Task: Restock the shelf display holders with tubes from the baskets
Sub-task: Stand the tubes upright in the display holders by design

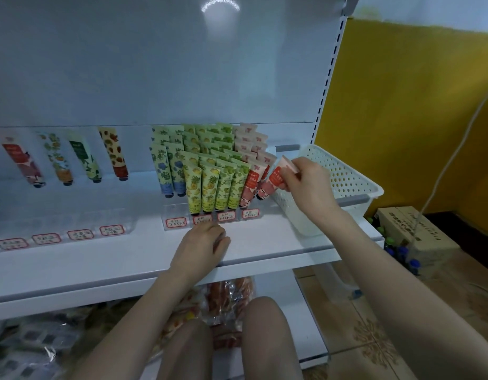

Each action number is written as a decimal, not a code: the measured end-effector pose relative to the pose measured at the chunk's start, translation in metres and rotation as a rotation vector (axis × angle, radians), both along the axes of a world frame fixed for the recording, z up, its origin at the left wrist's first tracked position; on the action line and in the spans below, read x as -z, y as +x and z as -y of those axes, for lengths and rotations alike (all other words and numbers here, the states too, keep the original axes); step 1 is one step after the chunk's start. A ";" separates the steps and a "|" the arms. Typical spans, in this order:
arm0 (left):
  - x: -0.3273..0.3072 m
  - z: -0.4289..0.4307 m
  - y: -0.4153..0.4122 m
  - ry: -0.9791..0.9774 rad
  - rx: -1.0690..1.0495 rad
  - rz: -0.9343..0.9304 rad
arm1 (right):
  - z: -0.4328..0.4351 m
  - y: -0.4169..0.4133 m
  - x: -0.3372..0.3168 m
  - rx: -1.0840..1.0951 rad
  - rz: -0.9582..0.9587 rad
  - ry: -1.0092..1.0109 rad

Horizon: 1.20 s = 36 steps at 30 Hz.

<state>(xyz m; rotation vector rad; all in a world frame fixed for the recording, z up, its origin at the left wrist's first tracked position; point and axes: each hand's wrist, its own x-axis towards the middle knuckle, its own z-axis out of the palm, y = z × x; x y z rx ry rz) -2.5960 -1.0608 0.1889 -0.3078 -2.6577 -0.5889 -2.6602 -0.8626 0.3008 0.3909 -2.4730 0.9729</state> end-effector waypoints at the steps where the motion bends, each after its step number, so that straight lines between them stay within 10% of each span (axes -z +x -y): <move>1: 0.000 0.000 0.001 0.001 0.000 0.001 | 0.002 -0.004 0.000 0.001 0.010 0.008; 17: 0.005 0.001 -0.001 0.041 -0.026 -0.021 | 0.023 -0.026 -0.011 -0.106 0.154 0.242; 36: 0.006 0.002 -0.003 0.034 -0.015 -0.031 | 0.030 -0.028 0.002 -0.082 0.188 0.062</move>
